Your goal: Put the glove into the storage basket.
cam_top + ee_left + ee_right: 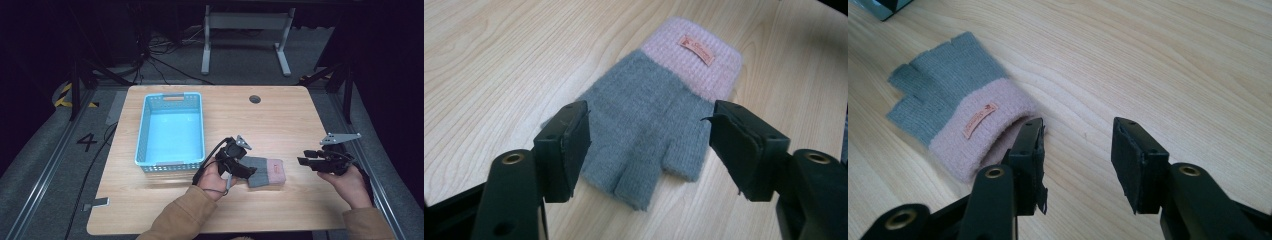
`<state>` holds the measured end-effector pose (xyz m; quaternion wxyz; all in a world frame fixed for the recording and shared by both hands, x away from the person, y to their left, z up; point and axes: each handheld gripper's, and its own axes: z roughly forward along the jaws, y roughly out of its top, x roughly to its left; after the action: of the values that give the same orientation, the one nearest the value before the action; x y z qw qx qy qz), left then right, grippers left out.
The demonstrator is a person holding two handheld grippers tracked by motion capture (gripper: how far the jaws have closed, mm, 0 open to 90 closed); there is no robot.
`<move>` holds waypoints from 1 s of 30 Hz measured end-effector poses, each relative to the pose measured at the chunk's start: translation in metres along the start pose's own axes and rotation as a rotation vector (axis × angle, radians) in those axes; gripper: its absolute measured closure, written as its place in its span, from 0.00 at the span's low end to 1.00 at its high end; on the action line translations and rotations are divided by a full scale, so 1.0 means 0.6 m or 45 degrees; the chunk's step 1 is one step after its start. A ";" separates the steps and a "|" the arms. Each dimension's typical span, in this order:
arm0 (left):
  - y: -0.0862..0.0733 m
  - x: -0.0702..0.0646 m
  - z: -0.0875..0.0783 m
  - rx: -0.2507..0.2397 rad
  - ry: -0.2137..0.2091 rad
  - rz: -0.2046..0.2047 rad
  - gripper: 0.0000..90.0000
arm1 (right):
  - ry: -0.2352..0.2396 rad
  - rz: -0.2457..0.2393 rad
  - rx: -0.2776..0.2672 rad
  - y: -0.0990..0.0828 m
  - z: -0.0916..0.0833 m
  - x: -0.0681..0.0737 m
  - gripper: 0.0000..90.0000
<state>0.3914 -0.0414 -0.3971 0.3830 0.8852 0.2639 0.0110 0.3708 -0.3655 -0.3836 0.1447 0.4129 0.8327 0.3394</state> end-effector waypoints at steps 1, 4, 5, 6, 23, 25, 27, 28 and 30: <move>0.001 0.003 0.002 0.007 -0.013 -0.004 0.36 | 0.001 0.004 0.004 -0.002 -0.001 0.001 0.63; 0.004 0.007 0.008 0.004 -0.032 -0.006 0.34 | 0.000 0.005 0.006 -0.007 -0.003 0.003 0.63; 0.005 0.009 0.011 0.009 -0.050 0.001 0.34 | -0.004 0.008 0.009 -0.009 -0.004 0.003 0.63; 0.005 0.011 0.013 0.013 -0.067 0.012 0.30 | -0.003 0.013 0.009 -0.011 -0.005 0.003 0.63; 0.002 0.022 0.066 0.121 -0.052 0.042 0.16 | 0.006 0.030 0.015 -0.020 -0.004 0.003 0.62; 0.000 0.023 0.076 0.168 -0.050 0.061 0.18 | 0.013 0.029 0.017 -0.020 -0.002 0.004 0.62; -0.002 0.023 0.081 0.192 -0.033 0.072 0.18 | 0.018 0.031 0.019 -0.019 -0.002 0.005 0.62; -0.003 0.023 0.085 0.203 -0.032 0.076 0.18 | 0.017 0.030 0.019 -0.019 -0.001 0.005 0.62; -0.003 0.022 0.089 0.210 -0.019 0.091 0.18 | 0.023 0.036 0.015 -0.020 -0.001 0.004 0.61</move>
<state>0.4136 -0.0699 -0.4387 0.3103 0.9226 0.2293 -0.0036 0.3620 -0.3691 -0.3915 0.1297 0.4224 0.8301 0.3402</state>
